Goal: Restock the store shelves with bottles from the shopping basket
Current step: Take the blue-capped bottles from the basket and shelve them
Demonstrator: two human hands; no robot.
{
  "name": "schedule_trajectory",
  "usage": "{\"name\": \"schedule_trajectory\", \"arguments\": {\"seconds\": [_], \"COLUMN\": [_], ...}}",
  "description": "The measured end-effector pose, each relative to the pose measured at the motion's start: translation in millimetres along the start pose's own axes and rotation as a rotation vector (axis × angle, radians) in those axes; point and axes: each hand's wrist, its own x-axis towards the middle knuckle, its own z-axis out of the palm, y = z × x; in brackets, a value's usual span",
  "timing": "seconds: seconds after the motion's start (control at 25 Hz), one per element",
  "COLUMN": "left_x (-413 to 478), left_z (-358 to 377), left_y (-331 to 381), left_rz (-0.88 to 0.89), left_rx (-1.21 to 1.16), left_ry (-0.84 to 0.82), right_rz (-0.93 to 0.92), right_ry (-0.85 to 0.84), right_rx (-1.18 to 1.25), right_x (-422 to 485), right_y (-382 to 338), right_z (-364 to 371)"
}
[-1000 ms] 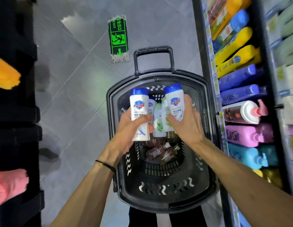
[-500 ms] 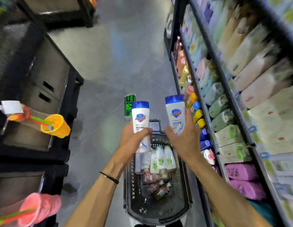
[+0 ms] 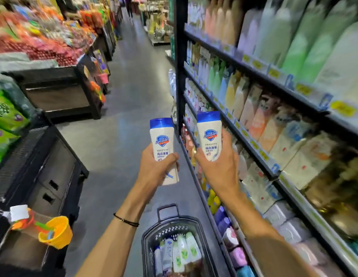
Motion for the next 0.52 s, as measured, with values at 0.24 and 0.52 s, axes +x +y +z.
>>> {"name": "schedule_trajectory", "arguments": {"seconds": [0.24, 0.52], "left_x": [-17.8, -89.2], "left_z": [33.5, 153.1], "left_y": [84.4, 159.3], "left_rz": [0.161, 0.2], "left_rx": [-0.114, -0.29], "left_ry": [-0.272, -0.744], "right_rz": [-0.134, -0.12], "right_ry": [0.301, 0.687], "right_rx": [-0.133, -0.378], "right_x": [-14.9, -83.8], "right_y": [-82.0, -145.1], "right_z": [-87.6, -248.8]}}
